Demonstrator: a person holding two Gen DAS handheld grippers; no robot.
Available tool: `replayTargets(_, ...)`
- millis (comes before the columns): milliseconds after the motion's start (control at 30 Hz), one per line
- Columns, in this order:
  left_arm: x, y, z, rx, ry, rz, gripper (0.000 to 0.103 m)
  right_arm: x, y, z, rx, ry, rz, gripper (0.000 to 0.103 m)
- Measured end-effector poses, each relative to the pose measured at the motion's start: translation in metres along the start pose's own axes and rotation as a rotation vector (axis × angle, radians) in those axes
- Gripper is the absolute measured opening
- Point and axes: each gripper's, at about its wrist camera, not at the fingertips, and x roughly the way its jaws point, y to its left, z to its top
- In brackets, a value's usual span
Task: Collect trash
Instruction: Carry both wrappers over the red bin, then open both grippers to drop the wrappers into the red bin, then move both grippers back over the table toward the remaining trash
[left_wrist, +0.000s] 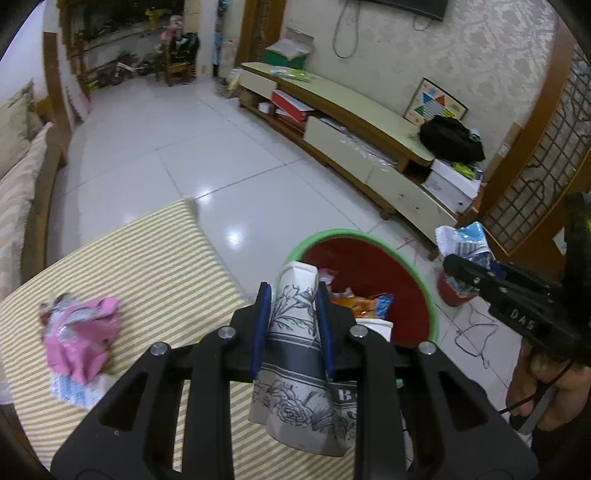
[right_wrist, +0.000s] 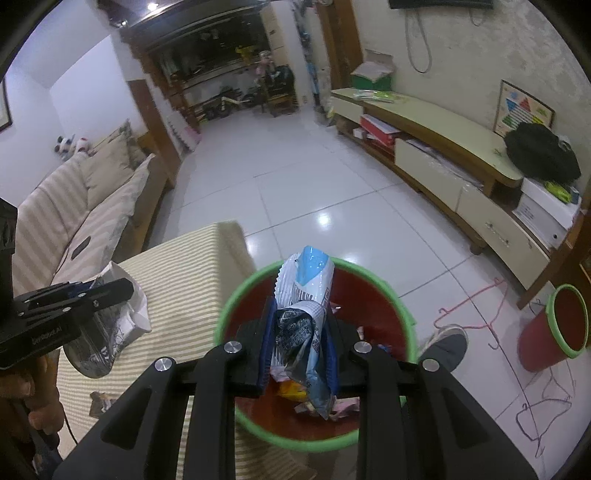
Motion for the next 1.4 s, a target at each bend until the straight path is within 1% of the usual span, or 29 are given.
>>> replayTargets(167,0.024,-0.027,0.009,0.038,0.029,-0.044,0.024,0.007,-0.024,0.000,0.034,0.008,-0.011,0.022)
replayTargets(300,0.040,-0.042,0.009,0.061,0.050,-0.063,0.024,0.015,-0.035,-0.003,0.048,0.023,-0.008,0.022)
replayTargets(533,0.055,-0.052,0.010,0.070,0.067,-0.083,0.024,0.031,-0.041,-0.005,0.053,0.041,0.008,0.022)
replayTargets(633,0.058,-0.049,0.010,0.061,0.070,-0.084,0.024,0.037,-0.040,-0.005,0.047,0.046,0.011,0.023)
replayTargets(667,0.057,-0.044,0.008,0.058,0.072,-0.086,0.024,0.039,-0.039,-0.006,0.045,0.049,0.013,0.023)
replayTargets(733,0.061,-0.044,0.010,0.054,0.077,-0.085,0.024,0.043,-0.039,-0.006,0.040,0.055,0.013,0.028)
replayTargets(767,0.062,-0.044,0.010,0.050,0.078,-0.086,0.025,0.044,-0.039,-0.005,0.038,0.056,0.014,0.032)
replayTargets(800,0.063,-0.045,0.010,0.047,0.079,-0.086,0.031,0.044,-0.038,-0.005,0.036,0.056,0.012,0.034)
replayTargets(833,0.063,-0.044,0.010,0.039,0.076,-0.087,0.042,0.045,-0.038,-0.006,0.034,0.059,0.011,0.035)
replayTargets(900,0.064,-0.043,0.011,0.025,0.075,-0.096,0.051,0.047,-0.036,-0.007,0.030,0.062,0.009,0.043)
replayTargets(933,0.063,-0.042,0.012,0.018,0.076,-0.098,0.058,0.047,-0.035,-0.007,0.029,0.062,0.008,0.046)
replayTargets(967,0.063,-0.040,0.012,0.009,0.073,-0.097,0.061,0.048,-0.035,-0.007,0.029,0.061,0.010,0.054)
replayTargets(1000,0.061,-0.038,0.012,-0.002,0.069,-0.098,0.067,0.048,-0.036,-0.007,0.027,0.060,0.010,0.066)
replayTargets(1067,0.059,-0.034,0.013,-0.019,0.062,-0.097,0.077,0.046,-0.035,-0.007,0.027,0.049,0.006,0.074)
replayTargets(1100,0.057,-0.032,0.013,-0.024,0.056,-0.091,0.086,0.047,-0.035,-0.007,0.027,0.047,0.006,0.079)
replayTargets(1133,0.054,-0.029,0.014,-0.033,0.045,-0.079,0.091,0.046,-0.033,-0.007,0.028,0.047,0.000,0.082)
replayTargets(1167,0.050,-0.027,0.014,-0.042,0.036,-0.069,0.093,0.046,-0.032,-0.006,0.024,0.047,-0.003,0.087)
replayTargets(1200,0.048,-0.024,0.016,-0.049,0.030,-0.061,0.096,0.045,-0.031,-0.006,0.022,0.044,-0.005,0.089)
replayTargets(1300,0.038,-0.014,0.018,-0.071,0.011,-0.013,0.098,0.041,-0.023,-0.003,0.012,0.035,-0.010,0.096)
replayTargets(1400,0.025,-0.002,0.015,-0.094,0.001,0.011,0.098,0.036,-0.011,-0.002,-0.004,0.030,-0.002,0.096)
